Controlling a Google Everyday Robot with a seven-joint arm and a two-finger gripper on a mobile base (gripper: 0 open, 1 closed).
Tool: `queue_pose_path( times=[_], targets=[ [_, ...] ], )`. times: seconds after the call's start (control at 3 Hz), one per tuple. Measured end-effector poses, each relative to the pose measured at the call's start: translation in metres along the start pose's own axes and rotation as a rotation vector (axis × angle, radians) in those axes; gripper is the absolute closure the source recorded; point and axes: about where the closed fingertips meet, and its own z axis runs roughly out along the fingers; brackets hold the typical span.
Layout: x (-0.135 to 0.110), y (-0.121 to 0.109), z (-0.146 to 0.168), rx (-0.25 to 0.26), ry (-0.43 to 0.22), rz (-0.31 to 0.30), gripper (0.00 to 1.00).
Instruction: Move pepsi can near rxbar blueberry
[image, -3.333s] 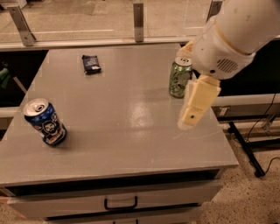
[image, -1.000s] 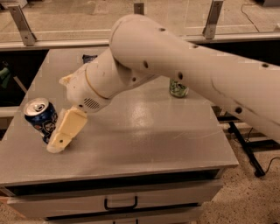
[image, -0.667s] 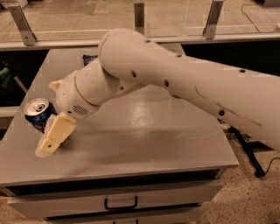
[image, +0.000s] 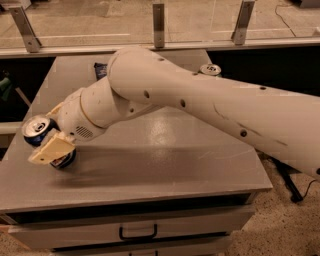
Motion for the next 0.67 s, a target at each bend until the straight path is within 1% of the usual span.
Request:
queue_pose_path(
  times=[0.33,0.67],
  targets=[
    [-0.003,-0.011,-0.020,0.046,-0.017,0.010,0.66],
    [-0.004,-0.034,-0.073,0.175,-0.026,0.007,0.90]
  ],
)
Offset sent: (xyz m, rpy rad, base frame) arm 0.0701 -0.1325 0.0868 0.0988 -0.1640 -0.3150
